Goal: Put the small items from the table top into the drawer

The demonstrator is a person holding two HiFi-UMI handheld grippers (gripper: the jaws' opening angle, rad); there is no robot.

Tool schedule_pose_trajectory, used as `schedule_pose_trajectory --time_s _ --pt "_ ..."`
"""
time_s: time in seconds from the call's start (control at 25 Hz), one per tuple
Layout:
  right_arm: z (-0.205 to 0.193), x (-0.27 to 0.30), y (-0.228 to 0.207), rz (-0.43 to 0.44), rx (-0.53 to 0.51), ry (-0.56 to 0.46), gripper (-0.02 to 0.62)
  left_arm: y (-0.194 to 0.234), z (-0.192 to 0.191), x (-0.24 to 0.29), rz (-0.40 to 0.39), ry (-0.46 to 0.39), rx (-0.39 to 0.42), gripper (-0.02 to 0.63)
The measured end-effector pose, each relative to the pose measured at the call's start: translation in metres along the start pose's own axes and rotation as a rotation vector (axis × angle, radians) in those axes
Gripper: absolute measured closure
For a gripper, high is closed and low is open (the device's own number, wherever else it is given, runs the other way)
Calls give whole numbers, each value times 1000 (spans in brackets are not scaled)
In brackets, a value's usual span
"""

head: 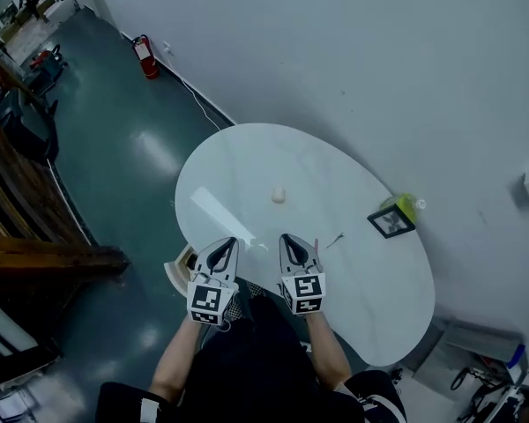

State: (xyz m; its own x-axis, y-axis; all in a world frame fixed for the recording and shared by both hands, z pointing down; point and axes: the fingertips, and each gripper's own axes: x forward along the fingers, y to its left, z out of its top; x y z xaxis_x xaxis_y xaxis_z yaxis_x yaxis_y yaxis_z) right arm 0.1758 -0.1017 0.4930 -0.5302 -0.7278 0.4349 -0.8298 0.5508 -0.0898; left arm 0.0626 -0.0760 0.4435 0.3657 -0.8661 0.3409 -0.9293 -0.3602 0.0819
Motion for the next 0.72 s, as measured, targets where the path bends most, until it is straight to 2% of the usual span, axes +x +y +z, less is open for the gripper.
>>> schedule_pose_trajectory --time_s 0.32,0.72 --pt "-33 53 -35 26 49 75 565 2 -47 66 -28 112 -32 586" --pt "-62 102 -58 44 70 139 565 18 -78 105 -9 187 -60 586"
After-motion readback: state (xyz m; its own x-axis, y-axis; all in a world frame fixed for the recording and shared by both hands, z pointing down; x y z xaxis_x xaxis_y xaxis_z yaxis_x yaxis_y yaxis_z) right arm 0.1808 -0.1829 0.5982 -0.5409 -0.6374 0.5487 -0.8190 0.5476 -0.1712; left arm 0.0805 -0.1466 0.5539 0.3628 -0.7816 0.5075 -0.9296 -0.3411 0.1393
